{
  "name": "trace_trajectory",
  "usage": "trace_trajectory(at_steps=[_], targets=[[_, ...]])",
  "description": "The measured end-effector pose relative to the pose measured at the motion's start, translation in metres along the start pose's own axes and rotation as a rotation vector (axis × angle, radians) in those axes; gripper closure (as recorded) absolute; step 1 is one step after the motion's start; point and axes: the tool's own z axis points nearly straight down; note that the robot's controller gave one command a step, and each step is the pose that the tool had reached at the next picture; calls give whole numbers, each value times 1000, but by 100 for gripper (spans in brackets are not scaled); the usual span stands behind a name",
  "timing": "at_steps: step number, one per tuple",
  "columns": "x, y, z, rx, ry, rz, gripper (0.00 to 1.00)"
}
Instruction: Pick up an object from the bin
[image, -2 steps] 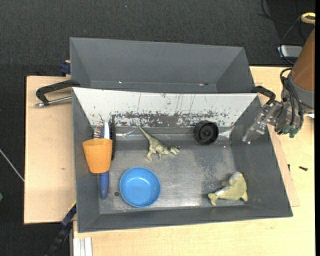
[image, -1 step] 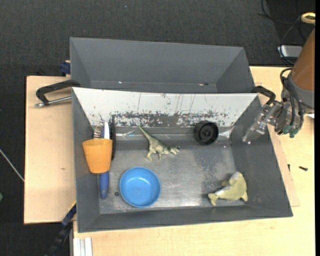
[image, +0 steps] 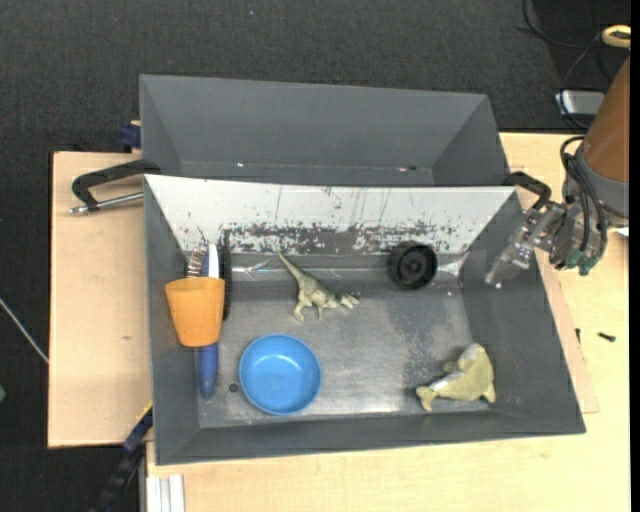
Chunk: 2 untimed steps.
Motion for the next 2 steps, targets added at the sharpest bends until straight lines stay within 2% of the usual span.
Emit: trace_trajectory(at_steps=[2], targets=[[0,0,0,0,0,0,100]])
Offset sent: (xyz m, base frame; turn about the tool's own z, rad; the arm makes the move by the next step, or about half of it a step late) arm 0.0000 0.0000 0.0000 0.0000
